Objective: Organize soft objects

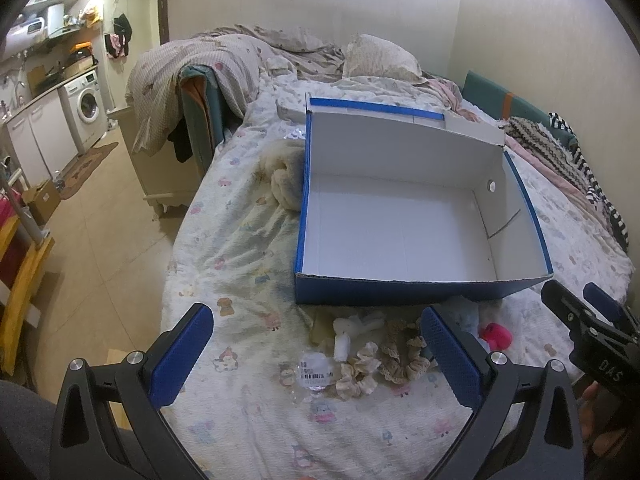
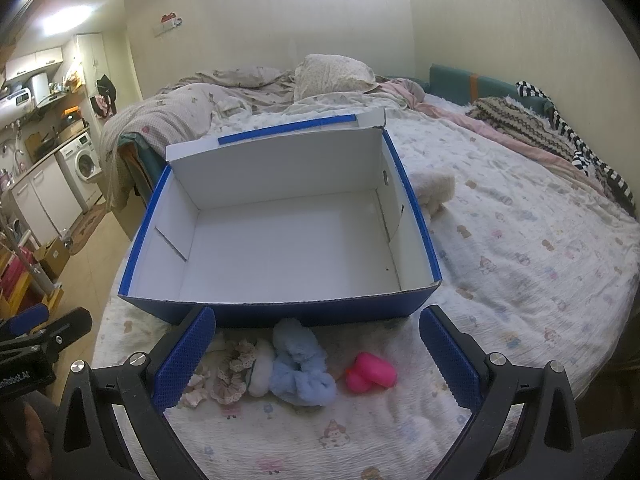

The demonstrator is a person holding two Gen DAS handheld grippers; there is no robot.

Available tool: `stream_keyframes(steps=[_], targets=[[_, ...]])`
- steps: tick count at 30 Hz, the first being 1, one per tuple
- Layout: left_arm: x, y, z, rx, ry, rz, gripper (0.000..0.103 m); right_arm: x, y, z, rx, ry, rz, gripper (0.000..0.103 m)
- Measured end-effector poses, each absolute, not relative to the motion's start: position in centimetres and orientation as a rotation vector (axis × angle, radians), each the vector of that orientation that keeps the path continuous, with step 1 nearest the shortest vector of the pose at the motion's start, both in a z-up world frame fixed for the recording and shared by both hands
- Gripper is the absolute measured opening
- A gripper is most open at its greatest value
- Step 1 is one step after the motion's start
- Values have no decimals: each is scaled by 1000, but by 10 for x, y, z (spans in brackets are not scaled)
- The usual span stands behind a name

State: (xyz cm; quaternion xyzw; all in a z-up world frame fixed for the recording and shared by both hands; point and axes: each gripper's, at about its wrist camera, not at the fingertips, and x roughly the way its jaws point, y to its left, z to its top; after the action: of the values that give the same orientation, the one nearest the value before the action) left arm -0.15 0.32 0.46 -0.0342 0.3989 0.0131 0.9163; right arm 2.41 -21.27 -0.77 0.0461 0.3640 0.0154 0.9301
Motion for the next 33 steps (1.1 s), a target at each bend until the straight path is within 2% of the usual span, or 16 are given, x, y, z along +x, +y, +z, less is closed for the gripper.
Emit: stream_keyframes(steps=[33], targets=[[-2,3,4,-71,820,25,103,25,-214,-11,91,741,30,103]])
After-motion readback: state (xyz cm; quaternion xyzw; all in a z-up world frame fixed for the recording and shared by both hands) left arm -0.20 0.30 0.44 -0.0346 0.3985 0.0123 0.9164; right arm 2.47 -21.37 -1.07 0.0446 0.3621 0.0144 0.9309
